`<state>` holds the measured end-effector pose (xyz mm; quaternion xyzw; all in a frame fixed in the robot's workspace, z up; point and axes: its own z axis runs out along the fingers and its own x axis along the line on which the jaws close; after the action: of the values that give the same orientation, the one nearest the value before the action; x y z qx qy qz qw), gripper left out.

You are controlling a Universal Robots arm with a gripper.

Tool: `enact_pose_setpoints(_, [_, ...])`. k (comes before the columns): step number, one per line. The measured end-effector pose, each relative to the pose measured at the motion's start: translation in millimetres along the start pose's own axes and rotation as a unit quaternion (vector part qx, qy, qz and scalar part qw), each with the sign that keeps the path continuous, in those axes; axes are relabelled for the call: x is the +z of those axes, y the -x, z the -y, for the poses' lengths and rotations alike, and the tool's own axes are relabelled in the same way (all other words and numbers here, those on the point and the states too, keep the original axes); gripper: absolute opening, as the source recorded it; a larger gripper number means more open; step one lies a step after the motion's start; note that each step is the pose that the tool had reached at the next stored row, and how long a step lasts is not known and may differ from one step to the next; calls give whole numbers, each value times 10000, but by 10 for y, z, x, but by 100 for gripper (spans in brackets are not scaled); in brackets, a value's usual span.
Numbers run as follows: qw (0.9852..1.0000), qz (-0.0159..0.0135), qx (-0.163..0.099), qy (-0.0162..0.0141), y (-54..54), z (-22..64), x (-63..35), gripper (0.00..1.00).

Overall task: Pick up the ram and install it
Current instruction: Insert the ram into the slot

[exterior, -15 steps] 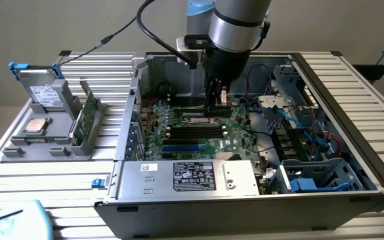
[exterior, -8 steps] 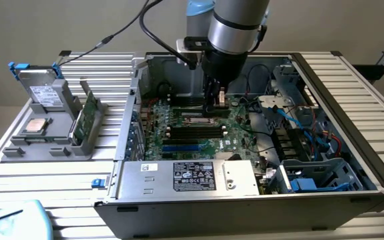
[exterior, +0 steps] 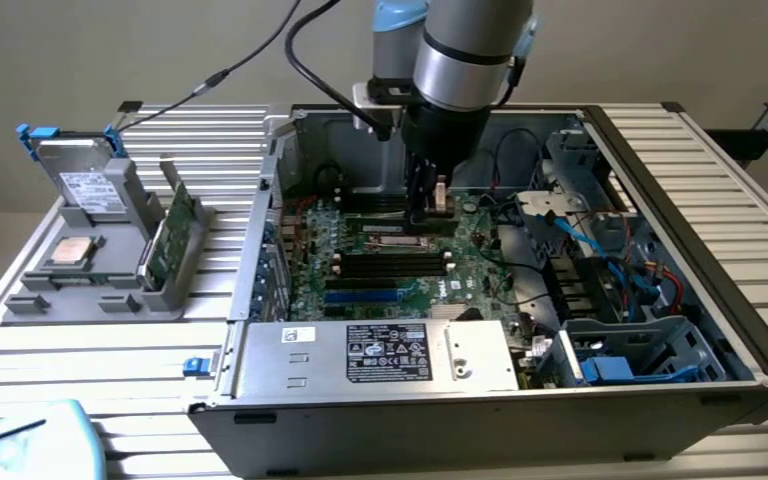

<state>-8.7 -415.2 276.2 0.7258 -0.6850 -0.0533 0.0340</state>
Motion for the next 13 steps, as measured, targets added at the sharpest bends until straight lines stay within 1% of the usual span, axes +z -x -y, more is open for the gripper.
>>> enact_pose_setpoints(1, [10000,-22,3,1,6,0,12,14])
enact_pose_setpoints(3, [10000,-74,9,4,9,-3,31,14])
enact_pose_setpoints(5, [9999,-118,15,5,11,-7,52,14])
enact_pose_setpoints(7, [9999,-137,17,-7,12,-9,73,14])
enact_pose_setpoints(8, [9999,-141,17,-21,13,-10,84,14])
enact_pose_setpoints(10, [9999,-146,17,-65,18,-12,100,14])
enact_pose_setpoints(13, [9998,-155,16,-156,28,-40,123,14])
